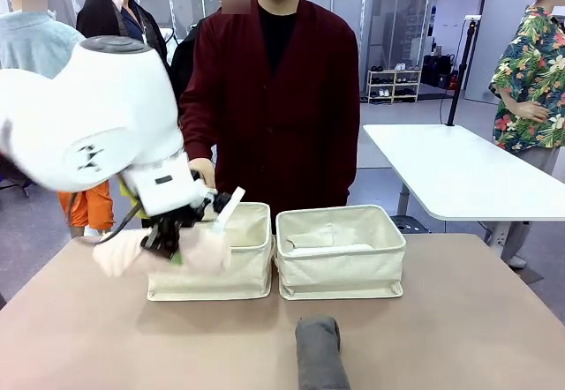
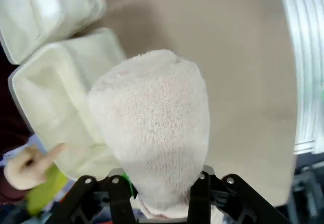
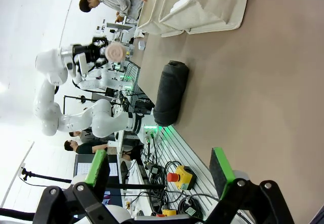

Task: Divide the towels into two baskets.
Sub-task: Pick up one hotel-folded towel from the bottom of the table and place it in the Fabric basket indicated by the person.

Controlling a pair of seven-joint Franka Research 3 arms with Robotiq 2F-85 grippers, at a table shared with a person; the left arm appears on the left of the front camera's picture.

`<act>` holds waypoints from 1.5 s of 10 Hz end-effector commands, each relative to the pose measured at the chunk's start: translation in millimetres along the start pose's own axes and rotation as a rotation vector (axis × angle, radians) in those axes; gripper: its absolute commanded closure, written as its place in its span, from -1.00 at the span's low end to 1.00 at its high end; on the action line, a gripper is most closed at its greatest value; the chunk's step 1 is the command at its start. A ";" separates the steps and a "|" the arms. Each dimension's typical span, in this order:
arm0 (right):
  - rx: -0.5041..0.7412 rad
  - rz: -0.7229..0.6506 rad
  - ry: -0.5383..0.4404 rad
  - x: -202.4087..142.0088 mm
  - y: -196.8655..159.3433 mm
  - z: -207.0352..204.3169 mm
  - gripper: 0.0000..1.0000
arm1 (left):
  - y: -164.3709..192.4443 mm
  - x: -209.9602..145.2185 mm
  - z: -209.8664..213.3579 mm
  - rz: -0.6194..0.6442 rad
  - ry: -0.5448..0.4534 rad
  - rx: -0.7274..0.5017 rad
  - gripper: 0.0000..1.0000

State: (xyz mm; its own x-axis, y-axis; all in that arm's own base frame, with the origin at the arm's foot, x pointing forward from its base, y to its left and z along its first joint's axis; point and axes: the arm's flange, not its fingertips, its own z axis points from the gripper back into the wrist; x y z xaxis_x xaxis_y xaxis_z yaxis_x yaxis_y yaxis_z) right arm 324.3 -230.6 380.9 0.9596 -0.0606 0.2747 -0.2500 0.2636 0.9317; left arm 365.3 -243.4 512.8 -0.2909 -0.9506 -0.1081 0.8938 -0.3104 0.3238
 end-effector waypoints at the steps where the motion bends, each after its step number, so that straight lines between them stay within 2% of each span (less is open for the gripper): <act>1: -0.014 0.004 0.007 -3.1 2.9 0.8 -1.00 | 52.8 -2.8 -0.4 -0.068 -0.020 0.066 0.25; 2: -0.014 0.004 0.007 -3.1 2.9 0.8 -1.00 | 76.5 -1.1 -1.3 -0.045 -0.022 0.074 0.25; 6: -0.014 0.004 0.007 -3.1 2.9 0.8 -1.00 | 152.6 -13.9 -56.6 0.036 0.051 -0.010 0.25; 7: -0.014 0.004 0.007 -3.1 2.9 0.8 -1.00 | 159.4 -14.8 -68.2 0.039 0.031 -0.026 0.25; 10: -0.014 0.004 0.007 -3.1 2.9 0.8 -1.00 | 170.1 -22.8 -91.4 0.052 0.058 -0.071 0.25; 14: -0.014 0.004 0.007 -3.1 2.9 0.8 -1.00 | 165.0 -21.7 -104.1 0.074 0.084 -0.103 -0.95; 15: -0.014 0.004 0.007 -3.1 2.9 0.8 -1.00 | 162.7 -20.6 -105.1 0.083 0.085 -0.103 -1.00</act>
State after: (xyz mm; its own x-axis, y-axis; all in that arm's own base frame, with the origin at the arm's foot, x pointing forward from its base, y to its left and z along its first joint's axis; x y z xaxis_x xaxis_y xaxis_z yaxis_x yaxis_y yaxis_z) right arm 324.5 -230.3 381.0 0.9597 -0.0600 0.2747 -0.2502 0.2636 0.9316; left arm 554.0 -273.4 468.5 -0.2122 -0.9676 -0.1368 0.9419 -0.2398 0.2351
